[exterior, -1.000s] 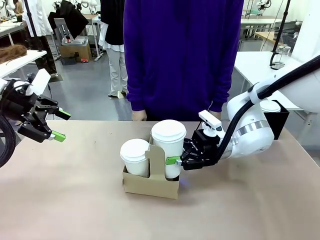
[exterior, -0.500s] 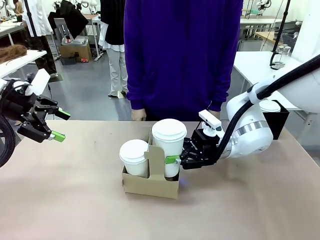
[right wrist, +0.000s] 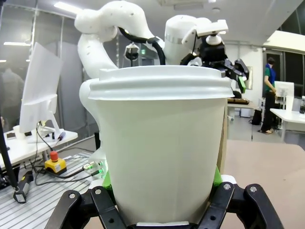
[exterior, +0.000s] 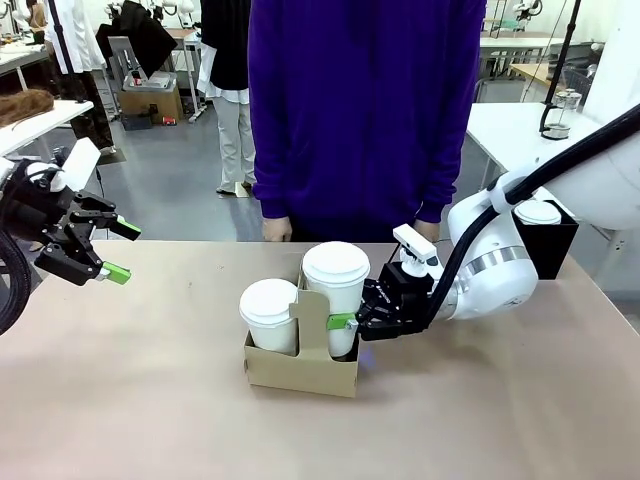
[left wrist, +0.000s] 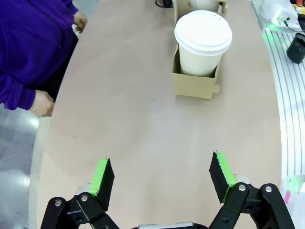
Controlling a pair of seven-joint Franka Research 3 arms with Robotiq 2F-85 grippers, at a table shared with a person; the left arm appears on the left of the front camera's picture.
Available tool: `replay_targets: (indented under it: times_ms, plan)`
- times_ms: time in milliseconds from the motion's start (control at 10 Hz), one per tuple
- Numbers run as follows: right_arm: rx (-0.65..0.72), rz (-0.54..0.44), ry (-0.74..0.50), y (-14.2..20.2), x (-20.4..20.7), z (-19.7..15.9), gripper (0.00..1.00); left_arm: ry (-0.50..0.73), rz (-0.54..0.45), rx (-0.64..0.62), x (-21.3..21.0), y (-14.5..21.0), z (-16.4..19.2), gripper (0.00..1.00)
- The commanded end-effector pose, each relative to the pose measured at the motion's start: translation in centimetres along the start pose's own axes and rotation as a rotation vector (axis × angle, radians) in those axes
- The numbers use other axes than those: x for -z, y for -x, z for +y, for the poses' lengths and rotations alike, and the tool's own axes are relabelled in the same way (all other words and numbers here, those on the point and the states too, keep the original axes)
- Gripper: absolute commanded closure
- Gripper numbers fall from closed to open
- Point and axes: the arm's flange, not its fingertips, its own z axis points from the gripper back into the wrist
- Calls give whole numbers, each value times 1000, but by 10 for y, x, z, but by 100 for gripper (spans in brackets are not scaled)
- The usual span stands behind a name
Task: Pour a drink into a cup and package it in a carrier.
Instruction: Insert the held 600 ml Paper Cup into the Cup Carrier.
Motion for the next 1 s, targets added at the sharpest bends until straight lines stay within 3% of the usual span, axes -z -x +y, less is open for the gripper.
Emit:
replay_targets:
  times_ms: [0,300,600,700,900]
  plan:
    - [-6,-2,8,17,-5,-3,20,-3,-31,18,1,1,2,0]
    - [45,15,-1,40,-19,-1,20,-3,-31,18,1,1,2,0]
    - [46,44,-20,41,-21,-3,20,-3,-31,18,1,1,2,0]
    - [47,54,-17,39,-21,-5,0,-3,-31,18,1,1,2,0]
    - [51,86,-17,34,-21,-3,0,-3,-31,18,1,1,2,0]
